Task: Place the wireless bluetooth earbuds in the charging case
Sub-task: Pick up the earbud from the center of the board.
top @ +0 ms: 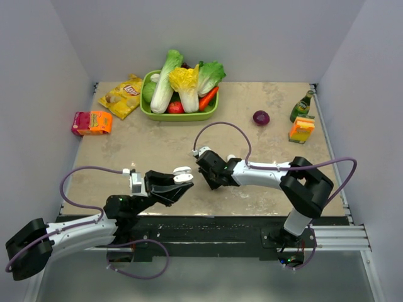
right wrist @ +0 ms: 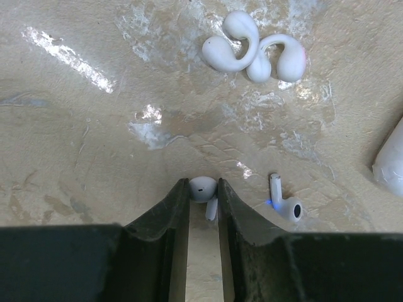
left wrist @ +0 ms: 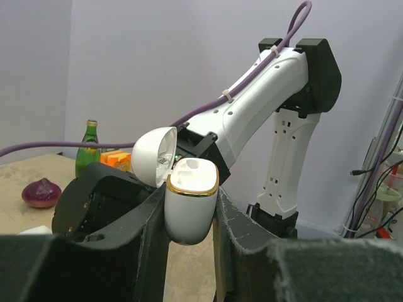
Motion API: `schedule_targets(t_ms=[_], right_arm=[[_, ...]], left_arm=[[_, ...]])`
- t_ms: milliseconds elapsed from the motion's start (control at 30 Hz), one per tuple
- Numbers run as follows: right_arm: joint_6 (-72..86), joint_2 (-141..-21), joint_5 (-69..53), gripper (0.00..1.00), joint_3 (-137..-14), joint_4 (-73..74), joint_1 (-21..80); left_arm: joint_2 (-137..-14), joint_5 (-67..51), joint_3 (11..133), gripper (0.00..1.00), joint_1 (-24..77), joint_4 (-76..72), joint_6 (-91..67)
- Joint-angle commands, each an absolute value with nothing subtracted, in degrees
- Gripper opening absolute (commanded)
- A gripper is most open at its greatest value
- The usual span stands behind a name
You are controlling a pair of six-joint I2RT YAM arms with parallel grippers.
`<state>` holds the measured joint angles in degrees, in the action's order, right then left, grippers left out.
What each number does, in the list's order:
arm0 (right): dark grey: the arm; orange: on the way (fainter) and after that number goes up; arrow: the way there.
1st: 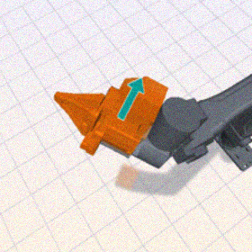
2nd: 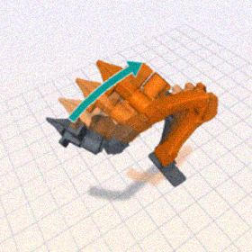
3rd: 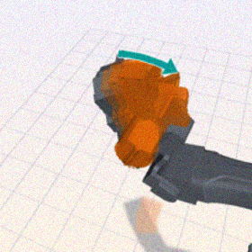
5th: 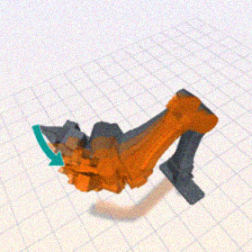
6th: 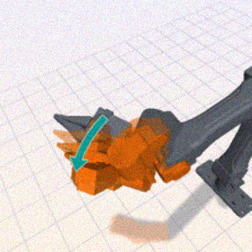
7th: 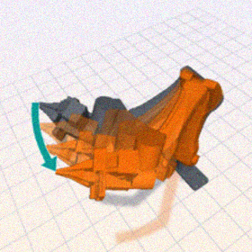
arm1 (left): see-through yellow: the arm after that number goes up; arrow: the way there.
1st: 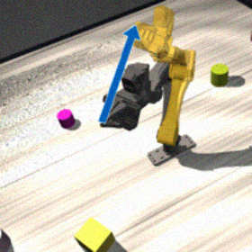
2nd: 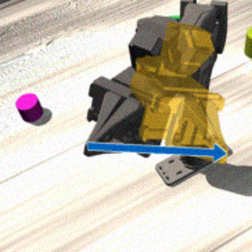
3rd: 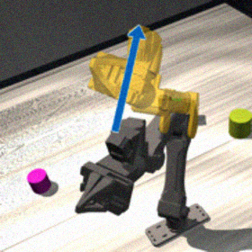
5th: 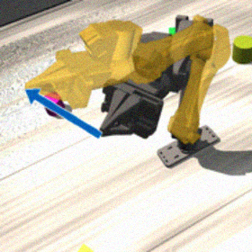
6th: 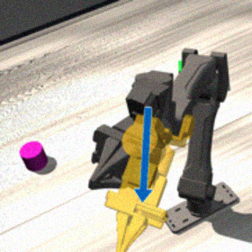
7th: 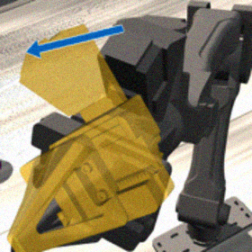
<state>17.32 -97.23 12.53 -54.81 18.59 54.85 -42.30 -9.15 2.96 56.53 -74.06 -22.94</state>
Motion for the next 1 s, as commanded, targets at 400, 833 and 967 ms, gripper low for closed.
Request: schedule_targets(t_ms=[400,833,967], right_arm=[[24.1,-76.4,9.3,0.0,-47.4,4.8,52.7],[18.3,-50.6,4.9,0.0,-43.5,-12.8,52.7],[14.5,-45.0,1.6,0.0,-41.8,-17.3,52.8]], left_arm=[[-42.4,-7.0,-7.0,0.0,57.0,-81.9,-17.8],[-50.4,-4.5,1.7,0.0,57.0,-89.9,-11.4],[-51.9,-5.0,6.0,0.0,57.0,-89.2,-9.4]])
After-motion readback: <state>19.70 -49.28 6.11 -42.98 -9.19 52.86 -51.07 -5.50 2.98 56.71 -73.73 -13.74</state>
